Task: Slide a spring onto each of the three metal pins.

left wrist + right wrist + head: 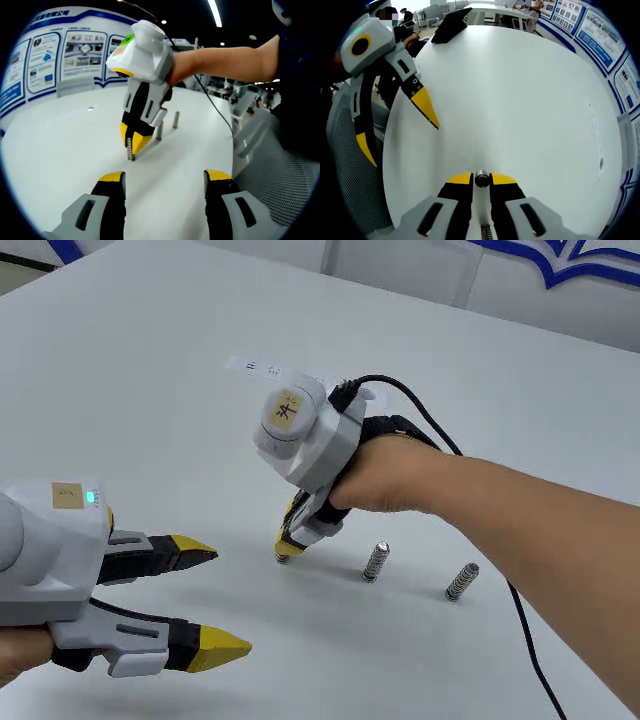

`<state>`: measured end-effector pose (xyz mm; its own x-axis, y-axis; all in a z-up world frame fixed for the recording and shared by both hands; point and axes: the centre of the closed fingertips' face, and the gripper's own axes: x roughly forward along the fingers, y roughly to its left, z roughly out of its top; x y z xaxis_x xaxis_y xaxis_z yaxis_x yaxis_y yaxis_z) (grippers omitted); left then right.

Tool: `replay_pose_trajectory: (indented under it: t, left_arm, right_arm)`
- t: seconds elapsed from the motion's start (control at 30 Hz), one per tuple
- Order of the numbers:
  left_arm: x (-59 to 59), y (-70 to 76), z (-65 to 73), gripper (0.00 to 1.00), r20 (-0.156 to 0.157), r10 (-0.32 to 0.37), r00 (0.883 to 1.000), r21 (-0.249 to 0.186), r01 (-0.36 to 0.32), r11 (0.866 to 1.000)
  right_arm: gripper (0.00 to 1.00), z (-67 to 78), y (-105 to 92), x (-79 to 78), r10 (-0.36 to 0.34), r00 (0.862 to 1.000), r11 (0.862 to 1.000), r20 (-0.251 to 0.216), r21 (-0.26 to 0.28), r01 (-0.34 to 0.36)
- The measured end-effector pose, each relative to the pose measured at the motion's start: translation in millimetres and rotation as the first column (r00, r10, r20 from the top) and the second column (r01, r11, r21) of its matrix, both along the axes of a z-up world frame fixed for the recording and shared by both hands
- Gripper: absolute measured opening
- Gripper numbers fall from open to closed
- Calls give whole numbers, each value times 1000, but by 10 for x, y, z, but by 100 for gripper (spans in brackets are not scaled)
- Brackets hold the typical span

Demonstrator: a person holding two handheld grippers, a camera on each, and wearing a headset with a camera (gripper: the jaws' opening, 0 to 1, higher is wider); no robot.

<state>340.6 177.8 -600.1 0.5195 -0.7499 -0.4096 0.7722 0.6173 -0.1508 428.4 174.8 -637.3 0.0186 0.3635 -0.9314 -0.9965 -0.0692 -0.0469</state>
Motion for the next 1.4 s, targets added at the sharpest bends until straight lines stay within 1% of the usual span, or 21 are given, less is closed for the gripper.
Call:
replay_pose_trajectory:
  t: [0.2,0.4,0.57,0.7,0.73,0.83,0.93,1.07,1.17,1.23,1.4]
  left_arm:
    - [14,-17,13,65,2,-4,1000,1,4,1000]
    - [41,-22,18,65,3,-4,1000,0,4,1000]
    - [64,-30,27,66,3,-3,1000,0,3,1000]
    - [67,-29,40,67,6,-3,1000,0,3,1000]
    - [68,-25,41,67,6,-3,1000,0,3,1000]
    - [71,-10,57,67,10,2,1000,-5,-2,1000]
    - [69,2,57,67,10,3,1000,-5,-3,1000]
    - [58,10,69,68,11,3,1000,-5,-3,1000]
    - [52,12,70,68,10,-2,1000,-1,2,1000]
    - [50,9,70,68,10,-5,1000,1,5,1000]
    - [50,-7,81,69,11,-9,1000,2,9,1000]
  right_arm:
    - [17,54,-59,4,-10,1000,1000,13,16,10]
    - [18,164,-140,15,-34,999,998,27,56,32]
    - [18,280,-212,-51,-63,998,992,32,108,59]
    - [20,324,-272,-131,-72,997,988,40,137,66]
    - [20,321,-281,-127,-77,996,987,39,143,71]
    - [20,348,-349,-180,-97,995,981,38,170,89]
    - [20,362,-413,-248,-119,993,974,22,198,112]
    - [21,370,-517,-310,-142,990,968,22,214,134]
    - [21,403,-596,-358,-164,986,959,21,237,154]
    - [21,413,-643,-382,-180,984,953,12,249,172]
    - [21,418,-798,-424,-214,977,943,10,265,203]
